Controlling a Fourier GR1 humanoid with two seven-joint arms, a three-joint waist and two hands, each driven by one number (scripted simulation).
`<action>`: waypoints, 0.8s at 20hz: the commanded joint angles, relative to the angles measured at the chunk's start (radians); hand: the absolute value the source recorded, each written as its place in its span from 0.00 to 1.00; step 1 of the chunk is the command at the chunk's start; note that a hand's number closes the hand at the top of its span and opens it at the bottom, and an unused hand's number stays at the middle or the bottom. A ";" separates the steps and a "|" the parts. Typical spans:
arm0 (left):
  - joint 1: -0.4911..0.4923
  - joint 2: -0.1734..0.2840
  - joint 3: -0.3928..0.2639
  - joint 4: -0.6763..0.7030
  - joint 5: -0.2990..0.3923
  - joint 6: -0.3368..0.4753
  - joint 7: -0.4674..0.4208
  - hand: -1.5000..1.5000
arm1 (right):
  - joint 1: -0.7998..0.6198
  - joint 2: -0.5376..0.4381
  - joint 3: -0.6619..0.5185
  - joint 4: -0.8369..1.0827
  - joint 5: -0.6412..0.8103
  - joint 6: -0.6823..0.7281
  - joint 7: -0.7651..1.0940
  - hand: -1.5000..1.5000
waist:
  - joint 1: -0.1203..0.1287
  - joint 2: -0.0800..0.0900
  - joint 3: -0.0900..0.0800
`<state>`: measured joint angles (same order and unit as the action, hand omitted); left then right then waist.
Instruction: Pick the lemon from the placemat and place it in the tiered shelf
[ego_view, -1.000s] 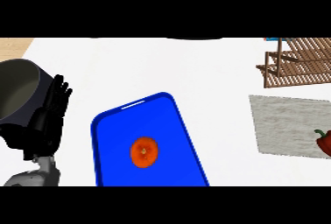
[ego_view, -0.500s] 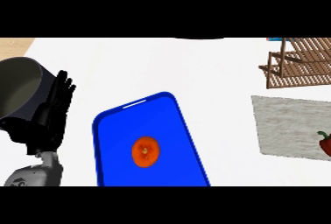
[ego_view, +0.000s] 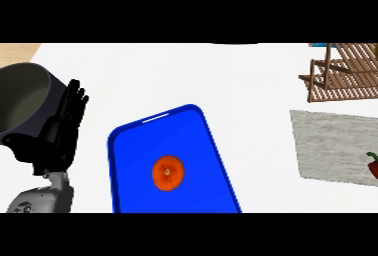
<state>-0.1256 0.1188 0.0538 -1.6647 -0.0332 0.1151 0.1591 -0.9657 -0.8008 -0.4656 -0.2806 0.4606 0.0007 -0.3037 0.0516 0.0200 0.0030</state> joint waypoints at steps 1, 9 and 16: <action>0.021 0.015 0.008 -0.034 0.025 -0.027 0.010 0.50 | 0.012 0.008 -0.013 0.065 -0.004 0.000 -0.059 0.00 | 0.015 0.005 0.002; -0.030 0.009 0.008 -0.024 -0.002 0.005 0.043 0.50 | -0.061 -0.043 -0.074 0.077 -0.071 0.100 -0.093 0.00 | 0.000 0.000 0.001; -0.054 0.012 0.030 0.058 -0.007 0.007 -0.001 0.50 | -0.073 -0.148 -0.159 0.092 -0.155 0.145 -0.031 0.00 | -0.024 -0.004 -0.001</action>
<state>-0.1290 0.1239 0.0702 -1.6511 -0.0313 0.1118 0.1491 -1.0222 -0.8984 -0.5939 -0.1928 0.3370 0.1246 -0.3803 0.0447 0.0196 0.0036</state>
